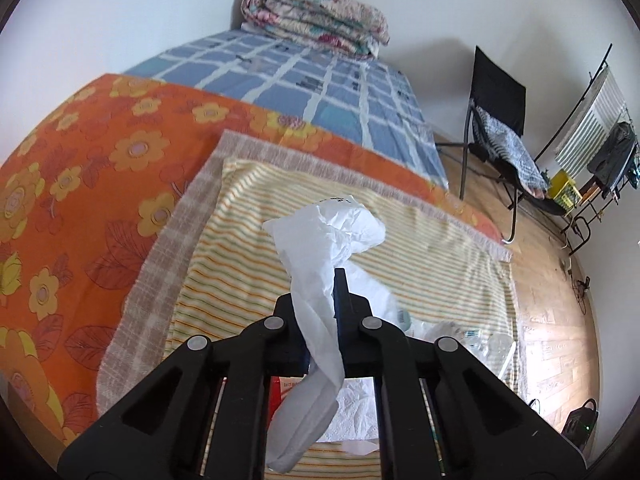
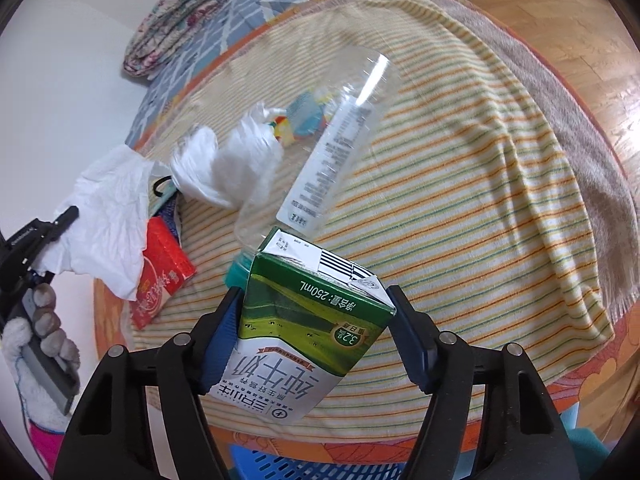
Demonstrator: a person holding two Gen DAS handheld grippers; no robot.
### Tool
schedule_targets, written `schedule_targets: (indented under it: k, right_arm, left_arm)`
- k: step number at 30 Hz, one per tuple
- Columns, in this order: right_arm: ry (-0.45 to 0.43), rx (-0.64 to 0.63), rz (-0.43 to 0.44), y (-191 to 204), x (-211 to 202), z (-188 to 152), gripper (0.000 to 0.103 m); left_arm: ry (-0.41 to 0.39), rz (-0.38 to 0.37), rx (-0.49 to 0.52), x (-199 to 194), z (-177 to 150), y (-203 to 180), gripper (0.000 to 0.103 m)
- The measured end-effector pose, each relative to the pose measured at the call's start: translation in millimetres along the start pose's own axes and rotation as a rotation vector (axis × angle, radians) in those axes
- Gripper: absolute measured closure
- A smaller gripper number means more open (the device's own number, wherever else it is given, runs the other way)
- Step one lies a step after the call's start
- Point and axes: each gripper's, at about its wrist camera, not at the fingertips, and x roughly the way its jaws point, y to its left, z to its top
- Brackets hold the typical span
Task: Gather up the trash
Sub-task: 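Carry the tissue and milk carton with both tools over the blue basket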
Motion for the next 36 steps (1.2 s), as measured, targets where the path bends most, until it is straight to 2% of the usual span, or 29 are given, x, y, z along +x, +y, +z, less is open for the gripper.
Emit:
schedule_targets:
  k: [9,16,21,29,36]
  right_arm:
    - [-0.069,-0.076,0.016,8,-25,-7,0.038]
    - [-0.113,-0.133,0.026,17,-40,-10,0.038]
    - [-0.173,-0.231,0.013,30,-55,-17,0.038]
    - [-0.217,-0.317,0.047,40,-80,-31,0.038]
    - [-0.258,-0.437,0.063,53,-101,-58,0.038]
  left_arm:
    - [-0.079,-0.042,0.039,-45,0,-4,0.097]
    - [-0.073,-0.091,0.042,-69,-10,-5,0.098]
    - [-0.090,-0.135,0.059,-102,-22,-8,0.098]
    - [-0.089,-0.189,0.093,-157,-60,-2,0.098]
    - [-0.066,-0.246,0.094,-201,-102,4,0.098]
